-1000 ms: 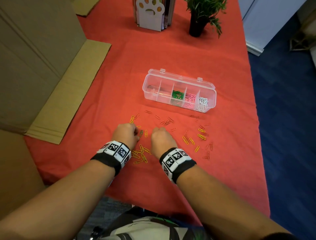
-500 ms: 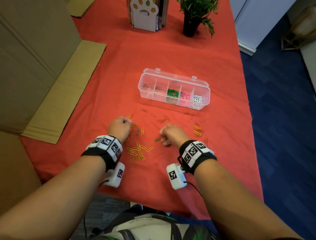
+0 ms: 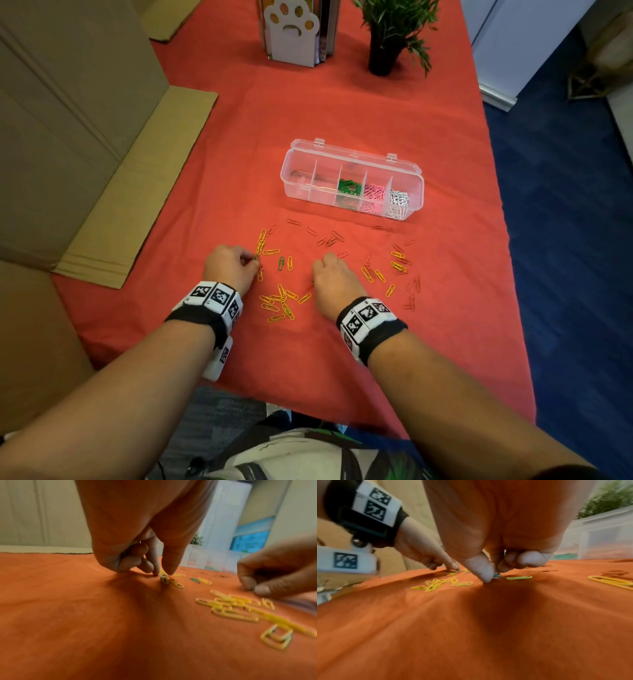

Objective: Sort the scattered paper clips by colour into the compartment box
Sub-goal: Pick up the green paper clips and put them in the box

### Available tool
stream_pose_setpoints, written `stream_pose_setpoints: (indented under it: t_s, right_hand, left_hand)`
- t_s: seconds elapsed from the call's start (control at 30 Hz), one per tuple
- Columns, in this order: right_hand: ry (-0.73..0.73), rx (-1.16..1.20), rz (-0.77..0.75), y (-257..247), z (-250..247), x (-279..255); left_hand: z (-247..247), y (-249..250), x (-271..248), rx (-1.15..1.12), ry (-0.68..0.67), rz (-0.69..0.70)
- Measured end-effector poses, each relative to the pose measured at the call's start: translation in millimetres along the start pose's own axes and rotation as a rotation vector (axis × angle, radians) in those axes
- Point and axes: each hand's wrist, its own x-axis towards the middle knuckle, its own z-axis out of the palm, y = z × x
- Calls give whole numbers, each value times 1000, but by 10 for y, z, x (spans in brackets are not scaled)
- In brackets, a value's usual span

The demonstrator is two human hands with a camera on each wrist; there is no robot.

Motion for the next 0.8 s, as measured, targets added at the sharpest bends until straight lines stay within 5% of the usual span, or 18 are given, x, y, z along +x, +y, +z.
stream_pose_setpoints:
  t_s: [0.17, 0.47, 0.53, 0.8]
  right_hand:
    - [-17, -5, -29, -44, 7, 23]
    - [-245, 1261, 407, -144, -154, 377]
    - [-229, 1184, 387, -183, -169, 434]
    - [51, 161, -12, -385, -49, 504]
  left_hand:
    - [22, 46, 57, 48, -6, 55]
    - [36, -17, 95, 55, -18, 114]
    - [43, -27, 78, 66, -39, 132]
    - [73, 28, 38, 113, -48, 106]
